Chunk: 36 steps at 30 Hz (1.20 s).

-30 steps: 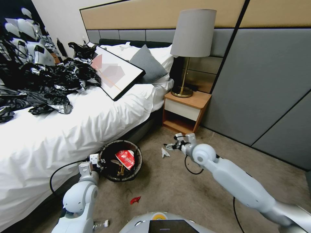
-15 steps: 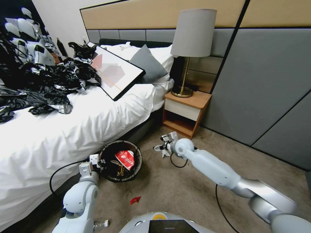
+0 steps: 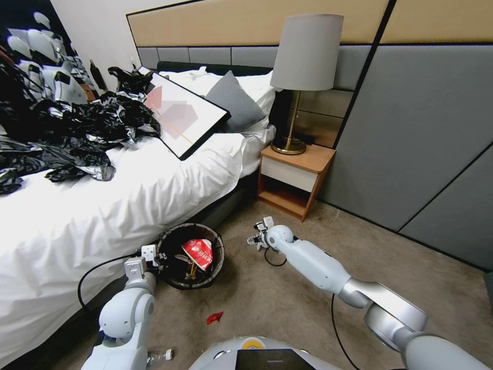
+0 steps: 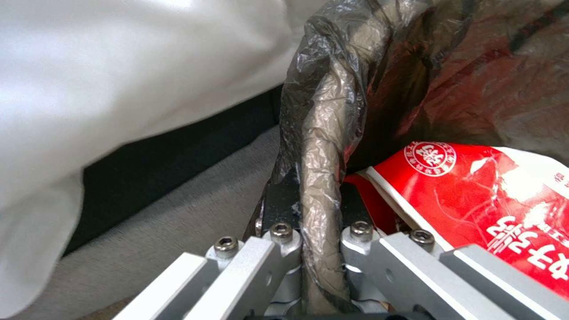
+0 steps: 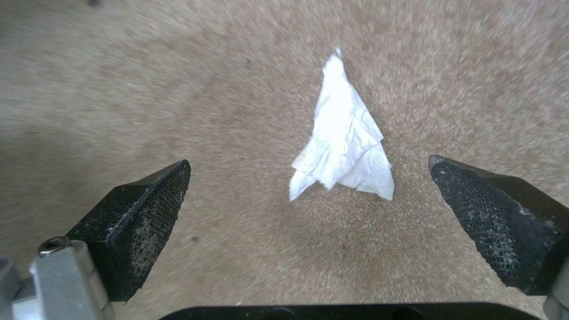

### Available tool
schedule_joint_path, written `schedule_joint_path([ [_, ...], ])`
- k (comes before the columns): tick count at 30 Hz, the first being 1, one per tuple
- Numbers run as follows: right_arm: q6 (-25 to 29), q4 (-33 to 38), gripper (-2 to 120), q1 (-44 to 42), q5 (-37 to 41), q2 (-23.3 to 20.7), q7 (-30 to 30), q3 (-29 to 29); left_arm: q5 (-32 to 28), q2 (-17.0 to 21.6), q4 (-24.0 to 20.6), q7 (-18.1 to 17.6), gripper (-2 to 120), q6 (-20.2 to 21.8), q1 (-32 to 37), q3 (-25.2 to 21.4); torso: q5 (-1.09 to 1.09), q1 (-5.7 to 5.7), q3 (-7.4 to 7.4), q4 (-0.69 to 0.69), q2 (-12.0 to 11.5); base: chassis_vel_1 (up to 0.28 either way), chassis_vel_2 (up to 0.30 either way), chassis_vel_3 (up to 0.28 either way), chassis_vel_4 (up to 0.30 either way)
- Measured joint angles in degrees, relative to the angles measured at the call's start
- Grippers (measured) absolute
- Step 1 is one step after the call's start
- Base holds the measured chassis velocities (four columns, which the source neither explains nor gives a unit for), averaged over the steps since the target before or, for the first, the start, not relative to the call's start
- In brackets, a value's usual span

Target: Pick up the trash bin, then pick up the garbage from the floor and place it into the trash bin.

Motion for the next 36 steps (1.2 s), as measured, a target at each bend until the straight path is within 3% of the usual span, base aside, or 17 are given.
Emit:
schedule_joint_path([
  [8, 1.90, -9.43, 100, 2.18, -3.82, 4.51, -3.79, 0.49, 0.08, 0.14, -0.52, 0.00, 0, -0.02, 0.21, 0.04, 0.00, 0.00, 0.00, 0.00, 0.00, 0.000, 0.000, 0.000, 0.000],
  [15, 5.34, -21.67, 100, 5.80, -9.96, 8.91, -8.18, 1.62, -0.24, 0.20, -2.36, -0.02, 0, -0.03, 0.46, 0.16, 0.00, 0.00, 0.00, -0.01, 0.00, 0.000, 0.000, 0.000, 0.000],
  [24, 7.40, -28.76, 98, 7.07, -15.77, 11.50, -9.63, 3.92, -0.28, 0.36, -3.24, 0.41, 0, -0.03, 0.79, -0.37, 0.00, 0.00, 0.00, 0.00, 0.00, 0.000, 0.000, 0.000, 0.000],
  [31, 7.64, -28.99, 70, 5.58, -16.80, 11.10, -10.32, 4.19, -0.32, -0.02, -3.19, 0.46, 0, -0.03, 0.68, -0.39, 0.00, 0.00, 0.00, -0.01, 0.00, 0.000, 0.000, 0.000, 0.000],
  [36, 7.68, -28.62, 57, 4.59, -16.96, 11.10, -10.46, 4.35, -0.30, -0.08, -3.15, 0.42, 0, -0.03, 0.50, -0.26, 0.01, 0.00, 0.00, -0.01, 0.00, 0.000, 0.000, 0.000, 0.000],
])
